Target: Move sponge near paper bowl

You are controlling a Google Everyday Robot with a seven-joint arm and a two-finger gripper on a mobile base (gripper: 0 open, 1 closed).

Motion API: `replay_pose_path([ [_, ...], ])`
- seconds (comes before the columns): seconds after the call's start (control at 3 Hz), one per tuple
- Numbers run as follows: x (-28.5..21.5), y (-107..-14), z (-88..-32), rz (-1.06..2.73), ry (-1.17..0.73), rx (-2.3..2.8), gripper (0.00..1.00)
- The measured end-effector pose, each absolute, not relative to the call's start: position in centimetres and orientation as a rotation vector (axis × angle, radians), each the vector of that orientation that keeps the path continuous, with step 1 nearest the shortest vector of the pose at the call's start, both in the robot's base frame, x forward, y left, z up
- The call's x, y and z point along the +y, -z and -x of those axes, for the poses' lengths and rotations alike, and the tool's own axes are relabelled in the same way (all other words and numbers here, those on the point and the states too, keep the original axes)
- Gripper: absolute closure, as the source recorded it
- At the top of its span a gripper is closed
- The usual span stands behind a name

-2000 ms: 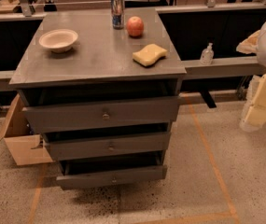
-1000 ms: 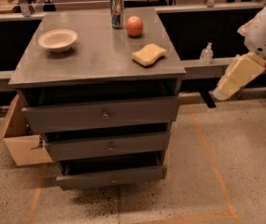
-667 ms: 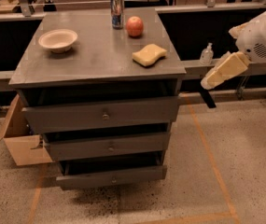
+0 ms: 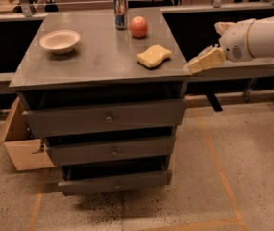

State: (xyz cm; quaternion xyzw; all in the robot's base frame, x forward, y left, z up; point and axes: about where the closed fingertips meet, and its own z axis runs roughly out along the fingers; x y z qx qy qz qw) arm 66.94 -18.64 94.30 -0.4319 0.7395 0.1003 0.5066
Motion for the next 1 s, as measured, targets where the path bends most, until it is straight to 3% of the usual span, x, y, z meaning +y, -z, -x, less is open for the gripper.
replay_pose_path([
  [0.33, -18.6, -94.3, -66.9, 1.042, -0.242, 1.783, 0.00],
  [1.0, -13.4, -91.0, -71.4, 1.045, -0.418, 1.748, 0.00],
])
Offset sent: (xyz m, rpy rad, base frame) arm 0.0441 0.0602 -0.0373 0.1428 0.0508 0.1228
